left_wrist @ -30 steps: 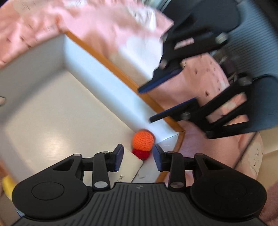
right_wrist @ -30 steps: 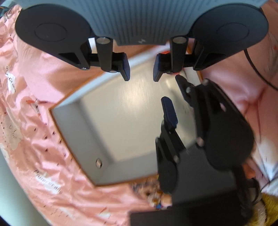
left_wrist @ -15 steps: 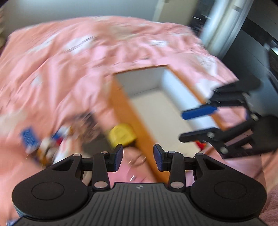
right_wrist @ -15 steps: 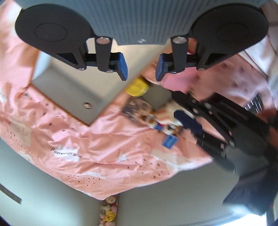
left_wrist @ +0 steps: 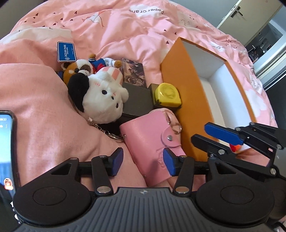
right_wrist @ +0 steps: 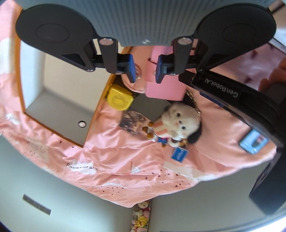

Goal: Organize objects
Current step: 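Move the left gripper back toward the pink card wallet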

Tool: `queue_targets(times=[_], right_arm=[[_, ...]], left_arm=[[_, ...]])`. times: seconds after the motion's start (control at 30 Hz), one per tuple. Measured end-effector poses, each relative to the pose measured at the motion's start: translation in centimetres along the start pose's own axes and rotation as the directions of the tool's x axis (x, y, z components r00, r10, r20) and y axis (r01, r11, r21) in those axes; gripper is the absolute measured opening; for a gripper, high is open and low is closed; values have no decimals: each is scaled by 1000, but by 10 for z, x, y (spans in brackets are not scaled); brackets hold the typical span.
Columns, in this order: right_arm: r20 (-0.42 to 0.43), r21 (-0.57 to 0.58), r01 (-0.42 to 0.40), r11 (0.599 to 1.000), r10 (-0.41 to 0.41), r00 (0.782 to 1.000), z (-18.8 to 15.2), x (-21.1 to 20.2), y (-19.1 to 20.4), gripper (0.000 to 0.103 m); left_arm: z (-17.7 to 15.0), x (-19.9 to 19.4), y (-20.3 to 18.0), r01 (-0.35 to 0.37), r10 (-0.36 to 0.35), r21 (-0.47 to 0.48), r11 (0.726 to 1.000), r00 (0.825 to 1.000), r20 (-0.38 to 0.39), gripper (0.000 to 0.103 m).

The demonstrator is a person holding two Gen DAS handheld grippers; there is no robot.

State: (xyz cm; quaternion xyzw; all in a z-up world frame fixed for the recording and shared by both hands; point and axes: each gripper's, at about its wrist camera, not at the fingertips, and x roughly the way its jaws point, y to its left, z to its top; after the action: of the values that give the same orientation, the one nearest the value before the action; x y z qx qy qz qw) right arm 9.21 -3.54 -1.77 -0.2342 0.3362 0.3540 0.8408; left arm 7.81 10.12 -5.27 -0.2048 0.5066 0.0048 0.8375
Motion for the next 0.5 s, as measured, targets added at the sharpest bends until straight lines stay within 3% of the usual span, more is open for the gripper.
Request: queue_targets(times=[0.17, 0.5], right_arm=[[45, -74, 84, 994, -81, 996, -9, -15, 6, 23], [30, -31, 98, 995, -98, 995, -10, -18, -29, 22]], left_arm=[[5, 18, 7, 11, -12, -43, 999, 1000, -10, 71], [5, 34, 7, 28, -28, -37, 999, 999, -21, 90]])
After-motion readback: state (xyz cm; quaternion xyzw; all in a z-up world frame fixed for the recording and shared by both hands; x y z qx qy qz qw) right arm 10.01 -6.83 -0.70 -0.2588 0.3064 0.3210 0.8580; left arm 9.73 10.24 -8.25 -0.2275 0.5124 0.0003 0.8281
